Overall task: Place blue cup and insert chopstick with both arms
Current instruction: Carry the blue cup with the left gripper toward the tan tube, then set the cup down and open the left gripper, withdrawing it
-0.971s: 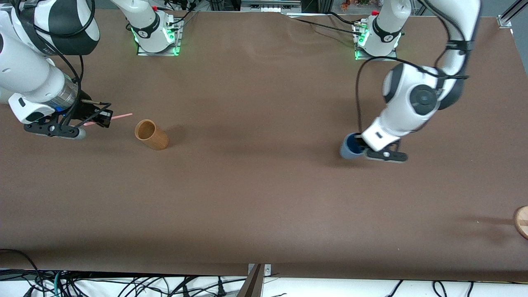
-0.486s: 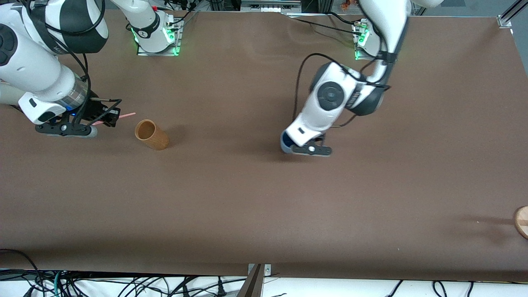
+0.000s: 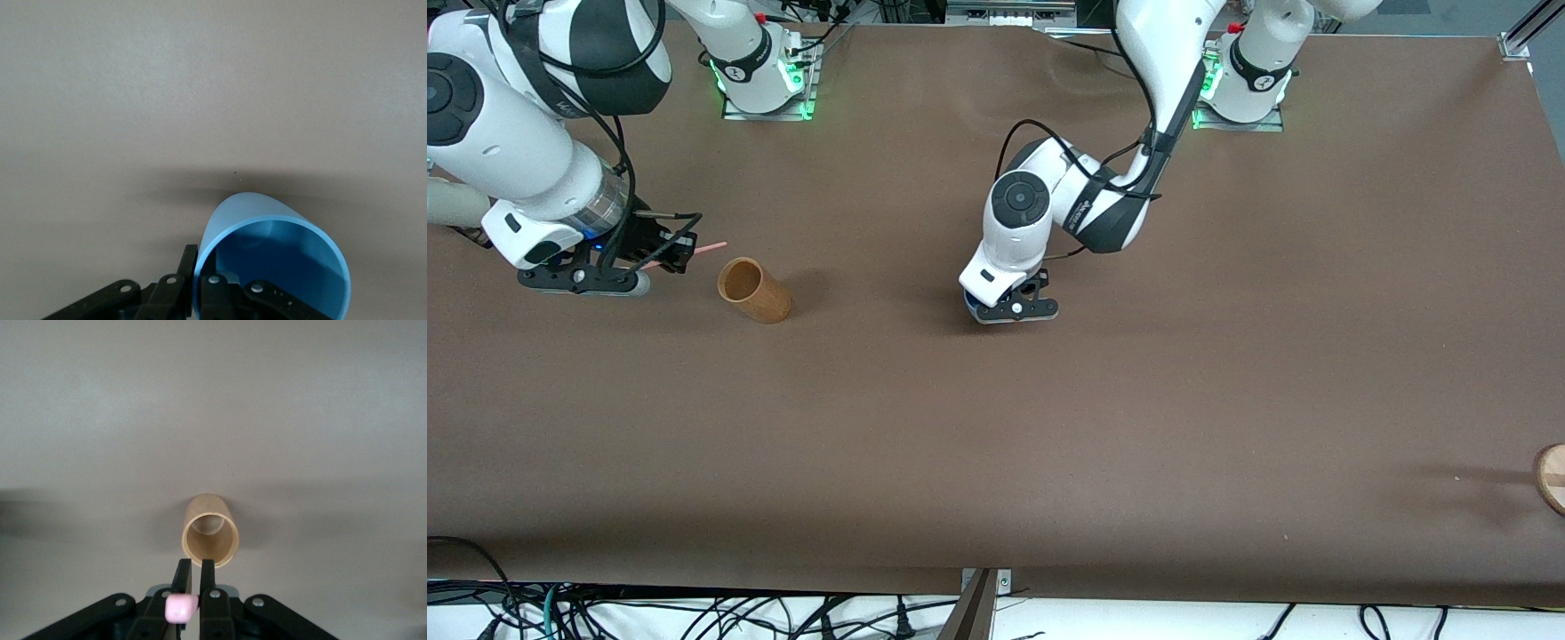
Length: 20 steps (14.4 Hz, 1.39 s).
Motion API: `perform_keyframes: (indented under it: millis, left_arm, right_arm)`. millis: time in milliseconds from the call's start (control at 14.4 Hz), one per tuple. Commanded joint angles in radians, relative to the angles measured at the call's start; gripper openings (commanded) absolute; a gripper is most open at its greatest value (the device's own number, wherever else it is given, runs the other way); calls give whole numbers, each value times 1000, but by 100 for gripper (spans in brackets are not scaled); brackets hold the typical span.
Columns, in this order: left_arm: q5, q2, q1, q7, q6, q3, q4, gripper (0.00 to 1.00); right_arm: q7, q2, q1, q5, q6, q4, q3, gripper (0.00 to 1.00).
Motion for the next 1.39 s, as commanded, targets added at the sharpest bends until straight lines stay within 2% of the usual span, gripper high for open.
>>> perform_keyframes:
  millis: [0, 69, 139, 208, 347, 416, 624, 763, 1040, 1318]
  left_arm:
    - [-24, 52, -20, -40, -30, 21, 74, 0]
    - [-23, 52, -20, -35, -30, 21, 74, 0]
    - [-23, 48, -19, -29, -30, 22, 74, 40]
    - [-18, 39, -18, -24, -30, 24, 75, 99]
    - [-24, 13, -11, 9, -60, 25, 80, 100]
    - [-39, -9, 0, 47, -115, 28, 80, 100]
    - [-58, -73, 76, 214, -250, 56, 136, 100]
    - [-50, -142, 159, 330, -261, 55, 133, 100]
    - [-24, -277, 316, 444, -404, 47, 121, 100]
    - [-16, -391, 484, 445, -514, 47, 118, 100]
  right_arm:
    - [49, 13, -5, -7, -21, 23, 31, 0]
    - [49, 15, -5, -6, -17, 23, 31, 0]
    - [51, 15, -5, -6, -15, 22, 34, 0]
    - [52, 19, -5, -6, -14, 22, 34, 0]
    - [78, 27, -5, -3, -11, 23, 54, 0]
    - [120, 32, -6, -1, -11, 23, 69, 0]
    - [268, 67, 3, -1, 37, 25, 135, 0]
    - [379, 96, 59, -1, 84, 26, 152, 0]
    - [601, 249, 180, -4, 115, 207, 153, 0]
    - [749, 335, 257, -15, 172, 291, 153, 0]
